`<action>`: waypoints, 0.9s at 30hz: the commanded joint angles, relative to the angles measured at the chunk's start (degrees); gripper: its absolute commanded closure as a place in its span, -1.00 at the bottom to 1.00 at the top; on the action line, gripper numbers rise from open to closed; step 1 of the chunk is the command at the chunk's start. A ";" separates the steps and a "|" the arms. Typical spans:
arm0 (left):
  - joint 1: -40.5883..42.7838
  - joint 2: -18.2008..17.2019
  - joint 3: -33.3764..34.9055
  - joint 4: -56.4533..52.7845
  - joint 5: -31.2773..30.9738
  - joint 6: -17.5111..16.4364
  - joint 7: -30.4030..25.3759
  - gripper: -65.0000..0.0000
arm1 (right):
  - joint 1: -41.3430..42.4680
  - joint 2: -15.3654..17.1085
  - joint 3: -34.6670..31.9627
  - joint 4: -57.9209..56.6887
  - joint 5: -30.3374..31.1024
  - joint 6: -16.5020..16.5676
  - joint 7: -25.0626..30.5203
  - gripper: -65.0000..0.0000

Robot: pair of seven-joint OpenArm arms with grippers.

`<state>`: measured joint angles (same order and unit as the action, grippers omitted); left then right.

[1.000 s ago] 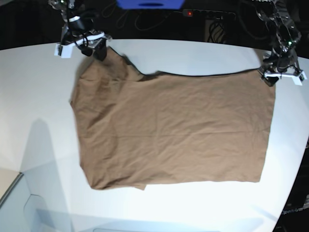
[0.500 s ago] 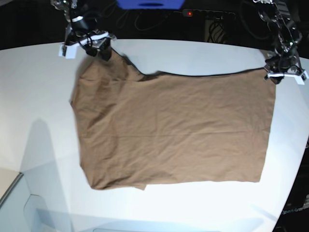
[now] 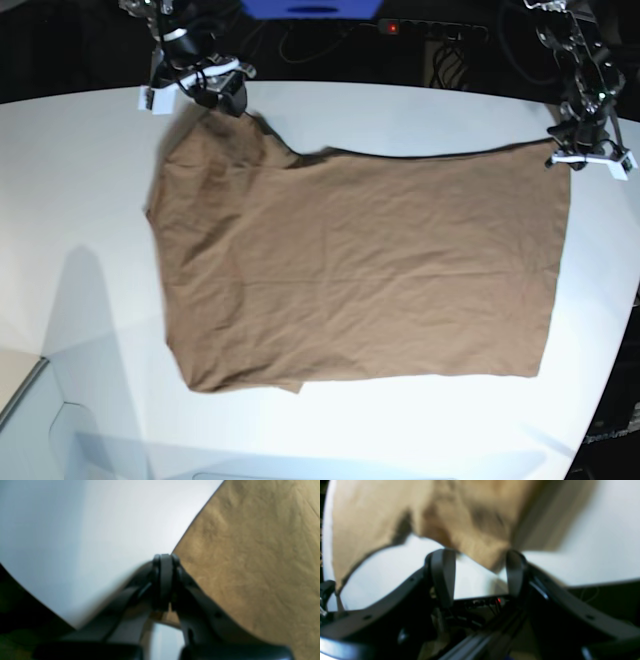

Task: Layout the t-shirt on the table in an organized manner, then fold the t-shirt properly
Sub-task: 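Hold the shirt edge with both grippers and adjust the right gripper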

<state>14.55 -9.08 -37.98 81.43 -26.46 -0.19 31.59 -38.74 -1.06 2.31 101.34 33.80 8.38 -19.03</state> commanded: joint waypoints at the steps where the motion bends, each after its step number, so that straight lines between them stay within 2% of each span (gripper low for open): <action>1: 0.44 -0.19 0.04 -0.07 -0.05 0.23 3.18 1.00 | -0.34 0.22 -0.15 -0.64 0.35 0.54 -0.18 -0.01; 6: 0.53 -0.19 -0.13 0.46 -0.05 0.23 3.18 1.00 | 0.63 0.22 -0.33 -2.31 0.35 0.54 -0.18 0.00; 8: 0.71 -0.19 -0.13 0.55 -0.14 0.23 3.18 1.00 | 0.72 0.22 -0.33 -2.31 0.35 0.54 -0.18 0.07; 10: 0.71 -0.28 -0.13 0.55 -0.14 0.23 3.18 1.00 | 0.72 0.22 -0.33 -2.22 0.35 0.54 -0.18 0.24; 15: 0.53 -0.37 -0.13 0.55 -0.31 0.23 3.18 1.00 | 1.33 0.22 -0.33 -2.04 0.35 0.54 -0.36 1.00; 27: 0.36 -3.01 -0.22 2.22 -0.49 0.23 3.18 1.00 | -1.21 0.49 -0.24 10.26 0.44 0.63 -0.01 1.00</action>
<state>14.76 -11.38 -38.02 82.70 -27.18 -0.16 35.20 -38.83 -0.93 2.13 110.48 33.41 8.14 -20.08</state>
